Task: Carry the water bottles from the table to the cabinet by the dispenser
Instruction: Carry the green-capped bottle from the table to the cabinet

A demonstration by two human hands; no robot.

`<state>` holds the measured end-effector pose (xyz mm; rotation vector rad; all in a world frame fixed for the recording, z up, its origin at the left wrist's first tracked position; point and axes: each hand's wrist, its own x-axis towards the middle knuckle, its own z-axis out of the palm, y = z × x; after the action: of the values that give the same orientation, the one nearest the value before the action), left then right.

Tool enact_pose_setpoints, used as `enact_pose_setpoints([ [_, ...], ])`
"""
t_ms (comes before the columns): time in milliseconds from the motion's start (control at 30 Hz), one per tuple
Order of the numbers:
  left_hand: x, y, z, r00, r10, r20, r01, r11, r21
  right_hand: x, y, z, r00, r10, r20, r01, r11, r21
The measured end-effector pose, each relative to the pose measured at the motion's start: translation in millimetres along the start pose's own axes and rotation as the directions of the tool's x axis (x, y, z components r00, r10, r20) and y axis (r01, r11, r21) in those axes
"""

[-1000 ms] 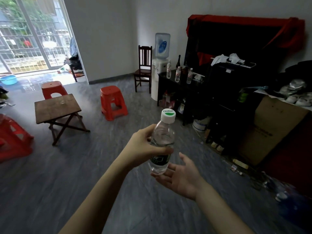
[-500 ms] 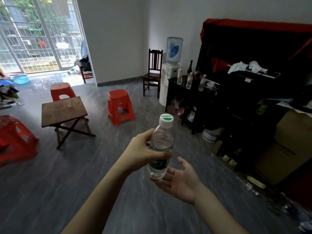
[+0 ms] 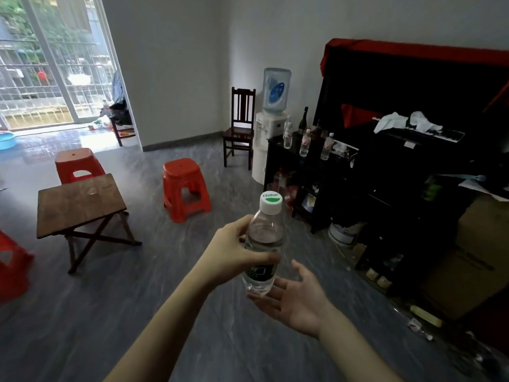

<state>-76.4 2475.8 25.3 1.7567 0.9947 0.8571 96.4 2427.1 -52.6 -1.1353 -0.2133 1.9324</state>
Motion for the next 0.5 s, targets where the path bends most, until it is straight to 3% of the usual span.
enact_pose_setpoints([
  [233, 69.7, -21.3, -5.0, 1.000, -0.015, 0.011, 0.015, 1.000, 0.010, 53.4, -49.6, -4.2, 1.000, 0.015, -0.015, -0.014, 1.000, 0.024],
  [500, 197.2, -30.1, 1.7, 1.000, 0.004, 0.026, -0.005, 0.999, 0.040, 124.1, -153.0, -21.2, 1.000, -0.007, -0.001, 0.007, 0.998, 0.055],
])
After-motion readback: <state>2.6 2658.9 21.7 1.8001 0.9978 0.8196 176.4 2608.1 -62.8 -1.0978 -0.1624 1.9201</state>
